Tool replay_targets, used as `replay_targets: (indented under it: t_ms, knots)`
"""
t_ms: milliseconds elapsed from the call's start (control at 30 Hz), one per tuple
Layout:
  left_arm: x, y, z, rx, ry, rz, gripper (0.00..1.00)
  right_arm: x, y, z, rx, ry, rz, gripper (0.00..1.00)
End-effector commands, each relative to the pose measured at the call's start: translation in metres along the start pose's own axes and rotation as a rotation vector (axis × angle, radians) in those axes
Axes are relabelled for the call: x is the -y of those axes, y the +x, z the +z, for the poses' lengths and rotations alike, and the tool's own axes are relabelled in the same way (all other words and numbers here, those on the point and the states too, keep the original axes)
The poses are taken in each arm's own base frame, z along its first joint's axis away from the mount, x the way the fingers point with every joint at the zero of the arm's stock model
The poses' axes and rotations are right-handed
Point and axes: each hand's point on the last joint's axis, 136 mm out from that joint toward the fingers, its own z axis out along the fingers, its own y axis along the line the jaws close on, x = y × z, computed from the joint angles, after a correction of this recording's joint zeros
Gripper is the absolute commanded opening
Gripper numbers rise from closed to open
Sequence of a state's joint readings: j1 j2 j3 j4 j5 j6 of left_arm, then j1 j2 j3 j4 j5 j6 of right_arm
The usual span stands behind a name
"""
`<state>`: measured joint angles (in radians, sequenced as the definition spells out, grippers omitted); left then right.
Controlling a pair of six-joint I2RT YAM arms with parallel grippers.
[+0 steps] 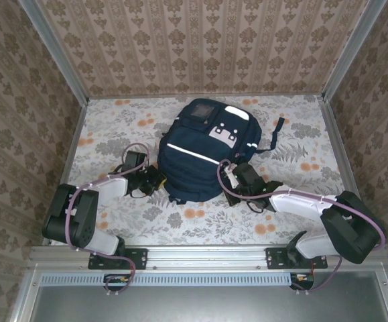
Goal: Pack the student bag
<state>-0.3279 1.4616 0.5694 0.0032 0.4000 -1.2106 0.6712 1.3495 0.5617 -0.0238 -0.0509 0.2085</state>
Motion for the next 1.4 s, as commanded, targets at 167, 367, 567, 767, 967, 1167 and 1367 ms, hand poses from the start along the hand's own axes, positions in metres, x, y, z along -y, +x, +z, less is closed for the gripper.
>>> replay_targets:
  t_ms: [167, 367, 567, 767, 967, 1167, 1367]
  knots:
    - [-0.016, 0.012, 0.006, -0.020, -0.038, -0.038, 0.00, -0.030, 0.001, -0.007, 0.004, -0.106, -0.073, 0.00]
    - [-0.018, 0.013, 0.006, -0.015, -0.039, -0.055, 0.00, -0.042, -0.005, -0.019, 0.084, -0.184, -0.055, 0.00]
    - [-0.018, 0.013, 0.005, -0.009, -0.037, -0.053, 0.00, -0.053, -0.003, -0.024, 0.098, -0.249, -0.039, 0.00]
    - [-0.016, 0.015, 0.005, -0.009, -0.027, -0.048, 0.00, -0.067, -0.005, -0.026, 0.127, -0.292, -0.049, 0.00]
    - [-0.006, 0.021, 0.006, -0.020, -0.009, -0.008, 0.00, -0.079, -0.009, -0.016, 0.098, -0.302, -0.061, 0.00]
    - [0.007, 0.029, 0.001, -0.037, 0.000, 0.085, 0.36, -0.071, -0.014, -0.011, 0.106, -0.243, -0.013, 0.00]
    - [0.020, 0.027, -0.027, 0.008, 0.000, 0.246, 0.69, -0.048, -0.013, -0.026, 0.164, -0.147, 0.045, 0.00]
